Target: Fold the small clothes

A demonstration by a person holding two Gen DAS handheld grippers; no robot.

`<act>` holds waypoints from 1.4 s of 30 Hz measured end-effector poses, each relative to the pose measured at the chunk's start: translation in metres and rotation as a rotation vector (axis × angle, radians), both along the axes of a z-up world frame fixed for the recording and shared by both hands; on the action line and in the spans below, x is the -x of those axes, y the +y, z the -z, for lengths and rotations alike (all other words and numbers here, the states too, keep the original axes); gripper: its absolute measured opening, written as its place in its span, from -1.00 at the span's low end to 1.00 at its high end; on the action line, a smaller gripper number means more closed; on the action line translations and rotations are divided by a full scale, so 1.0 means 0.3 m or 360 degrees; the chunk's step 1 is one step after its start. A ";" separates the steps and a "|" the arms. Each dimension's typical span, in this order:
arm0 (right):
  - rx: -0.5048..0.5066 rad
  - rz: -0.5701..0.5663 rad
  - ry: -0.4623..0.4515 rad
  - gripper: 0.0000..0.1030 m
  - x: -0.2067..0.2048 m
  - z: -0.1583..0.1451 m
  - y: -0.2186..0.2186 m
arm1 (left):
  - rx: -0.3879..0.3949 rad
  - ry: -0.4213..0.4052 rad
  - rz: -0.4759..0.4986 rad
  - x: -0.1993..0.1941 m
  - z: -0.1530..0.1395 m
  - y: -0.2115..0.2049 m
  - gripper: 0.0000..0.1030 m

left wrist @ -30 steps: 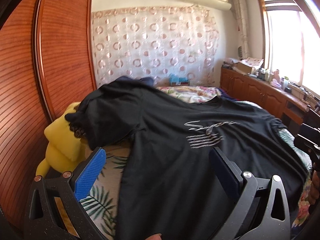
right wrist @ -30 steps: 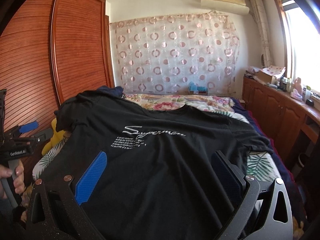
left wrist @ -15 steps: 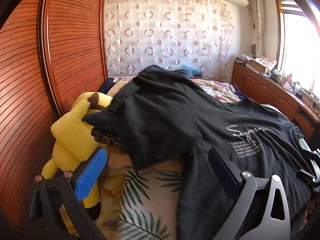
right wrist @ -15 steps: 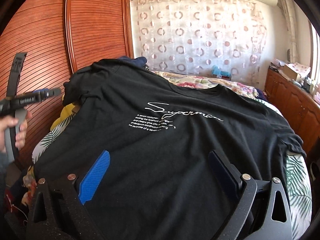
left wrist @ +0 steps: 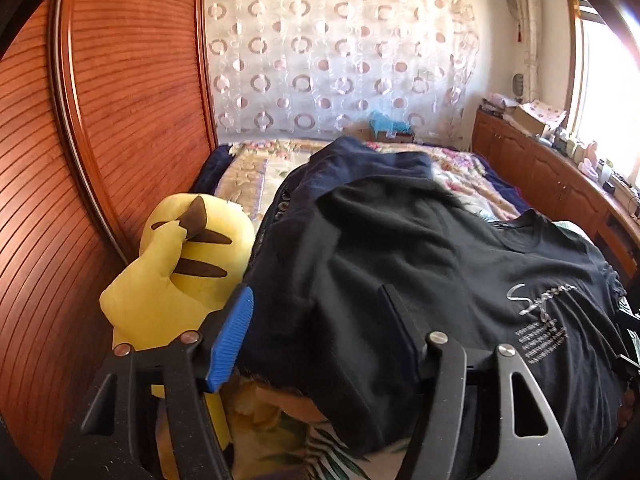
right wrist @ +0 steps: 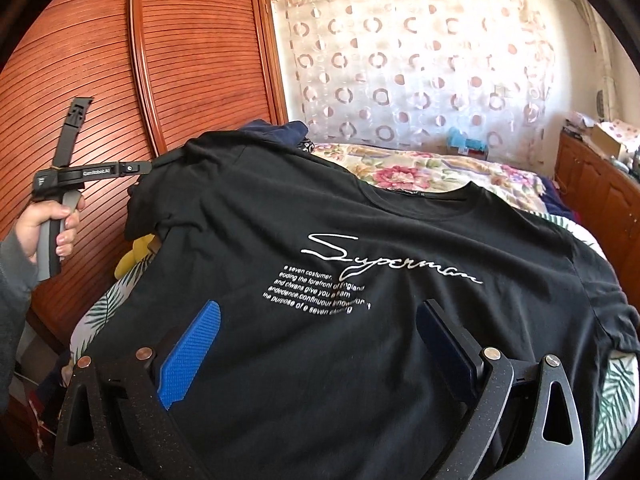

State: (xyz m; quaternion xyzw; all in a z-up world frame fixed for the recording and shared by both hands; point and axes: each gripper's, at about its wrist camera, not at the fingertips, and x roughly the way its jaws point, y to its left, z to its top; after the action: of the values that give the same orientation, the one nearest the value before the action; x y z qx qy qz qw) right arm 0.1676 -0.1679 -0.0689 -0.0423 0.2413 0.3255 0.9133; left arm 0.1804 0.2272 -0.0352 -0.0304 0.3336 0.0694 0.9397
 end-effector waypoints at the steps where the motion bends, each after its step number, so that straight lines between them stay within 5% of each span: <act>1: 0.0001 0.0000 0.0006 0.92 -0.023 -0.001 0.019 | 0.0001 0.0022 -0.0005 -0.017 0.008 0.011 0.15; 5: 0.0003 -0.0025 0.0033 0.91 -0.074 -0.006 0.039 | 0.0031 0.0092 -0.0016 -0.055 0.037 0.076 -0.10; 10: 0.0021 -0.0055 0.0058 0.92 -0.111 -0.003 0.055 | 0.0045 0.0134 0.0074 -0.072 0.047 0.079 -0.79; 12: 0.0029 -0.0062 0.0072 0.92 -0.128 -0.001 0.057 | -0.0015 0.0131 0.0114 -0.069 0.023 0.057 -0.88; 22: 0.0027 -0.0057 0.0110 0.92 -0.188 0.012 0.070 | -0.0091 -0.0016 0.0502 -0.069 -0.212 -0.232 -0.91; 32: -0.0020 0.0014 0.0143 0.92 -0.243 0.012 0.036 | -0.0146 0.0152 0.0768 -0.301 -0.178 -0.539 -0.90; 37: -0.0012 0.0034 0.0157 0.92 -0.261 0.020 0.030 | -0.0140 0.0138 0.0827 -0.304 -0.163 -0.569 -0.09; 42: 0.0011 0.0046 0.0179 0.92 -0.282 0.028 0.055 | -0.0120 0.0135 0.0786 -0.282 -0.150 -0.540 0.39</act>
State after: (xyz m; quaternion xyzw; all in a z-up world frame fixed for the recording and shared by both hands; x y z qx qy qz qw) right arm 0.2523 -0.1514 -0.0772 -0.0236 0.2938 0.3133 0.9028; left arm 0.2651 0.0652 0.0097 0.0900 0.3674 -0.1486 0.9137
